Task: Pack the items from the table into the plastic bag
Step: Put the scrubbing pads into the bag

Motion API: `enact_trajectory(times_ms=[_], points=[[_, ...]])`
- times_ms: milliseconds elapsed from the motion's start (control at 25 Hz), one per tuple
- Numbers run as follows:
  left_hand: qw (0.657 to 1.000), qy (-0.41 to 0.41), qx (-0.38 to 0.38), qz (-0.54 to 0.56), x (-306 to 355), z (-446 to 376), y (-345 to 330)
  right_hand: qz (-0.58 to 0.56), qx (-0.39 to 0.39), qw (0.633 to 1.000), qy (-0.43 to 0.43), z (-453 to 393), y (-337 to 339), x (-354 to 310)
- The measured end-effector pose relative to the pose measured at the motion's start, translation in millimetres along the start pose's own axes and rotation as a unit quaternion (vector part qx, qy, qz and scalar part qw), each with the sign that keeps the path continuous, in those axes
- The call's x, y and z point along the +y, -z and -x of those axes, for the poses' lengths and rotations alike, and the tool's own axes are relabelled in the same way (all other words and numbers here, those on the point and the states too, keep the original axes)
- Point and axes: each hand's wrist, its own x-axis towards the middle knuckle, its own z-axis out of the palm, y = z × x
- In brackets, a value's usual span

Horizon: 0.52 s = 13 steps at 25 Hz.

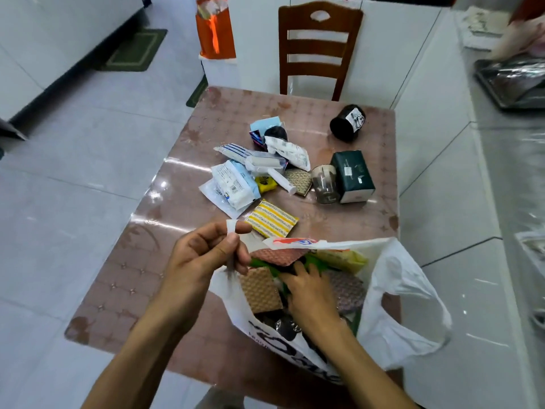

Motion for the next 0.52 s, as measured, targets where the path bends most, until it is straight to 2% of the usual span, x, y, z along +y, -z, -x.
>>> enact_trajectory(times_ms=[120,200,280,400,480,520], points=[[0.997,0.003,-0.044,-0.063,-0.2,-6.9,4.7,-0.012,-0.102,0.995,0.014,-5.6,7.0,10.8],[0.990,0.009,-0.068,-0.120,0.3,-8.5,10.8,-0.081,-0.118,0.989,0.031,0.4,27.0,16.2],[0.985,0.015,-0.059,-0.164,3.7,-9.9,18.5,-0.195,-0.008,0.980,0.037,3.0,57.0,15.4],[0.984,0.019,0.053,-0.172,1.9,-27.2,27.6,-0.311,0.151,0.938,0.021,-16.8,109.9,13.1],[0.983,0.048,0.123,-0.125,-16.0,-58.9,37.0,-0.340,0.177,0.924,-0.001,-46.2,131.1,11.4],[0.981,0.070,0.135,-0.121,-33.4,-78.2,43.2,-0.337,0.164,0.927,-0.020,-63.7,131.9,12.4]])
